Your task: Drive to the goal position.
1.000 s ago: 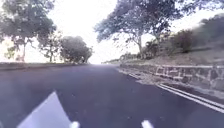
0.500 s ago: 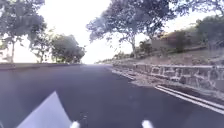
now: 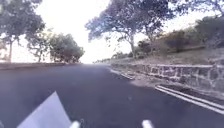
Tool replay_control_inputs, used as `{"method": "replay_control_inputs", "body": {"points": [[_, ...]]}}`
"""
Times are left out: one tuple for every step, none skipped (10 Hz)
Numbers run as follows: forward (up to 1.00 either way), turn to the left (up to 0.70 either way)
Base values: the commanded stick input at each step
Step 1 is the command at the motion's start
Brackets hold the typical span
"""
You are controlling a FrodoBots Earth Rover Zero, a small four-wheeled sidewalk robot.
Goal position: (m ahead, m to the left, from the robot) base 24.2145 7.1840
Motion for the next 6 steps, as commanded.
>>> {"method": "replay_control_inputs", "body": {"points": [[0.7, 0.0], [0.7, 0.0], [0.7, 0.0], [0.7, 0.0], [0.7, 0.0], [0.7, 0.0]]}}
